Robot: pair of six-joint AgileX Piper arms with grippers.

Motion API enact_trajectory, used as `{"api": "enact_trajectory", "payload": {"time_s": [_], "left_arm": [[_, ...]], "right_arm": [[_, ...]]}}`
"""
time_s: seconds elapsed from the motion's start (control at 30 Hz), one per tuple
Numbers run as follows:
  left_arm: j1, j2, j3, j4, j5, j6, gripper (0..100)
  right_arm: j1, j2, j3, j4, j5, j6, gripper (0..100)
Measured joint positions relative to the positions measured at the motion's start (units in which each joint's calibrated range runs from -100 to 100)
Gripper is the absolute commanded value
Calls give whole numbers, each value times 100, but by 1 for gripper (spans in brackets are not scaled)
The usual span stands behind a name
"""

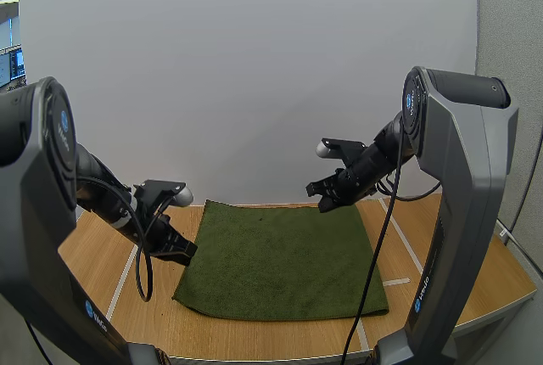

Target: Fold the towel

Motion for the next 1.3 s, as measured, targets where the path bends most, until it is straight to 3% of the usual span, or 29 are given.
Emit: {"api": "enact_trajectory", "payload": {"time_s": [0.33,0.53,1.3], "left_arm": [[-63,884,0,187,-406,-102,0],[-63,1432,-3,725,-459,-203,0],[-71,1458,106,976,-662,-682,0]], "right_arm": [[0,633,0,-157,-850,0,0],[0,950,0,-180,-1400,0,0],[0,1153,0,-473,-1847,-12,0]]}}
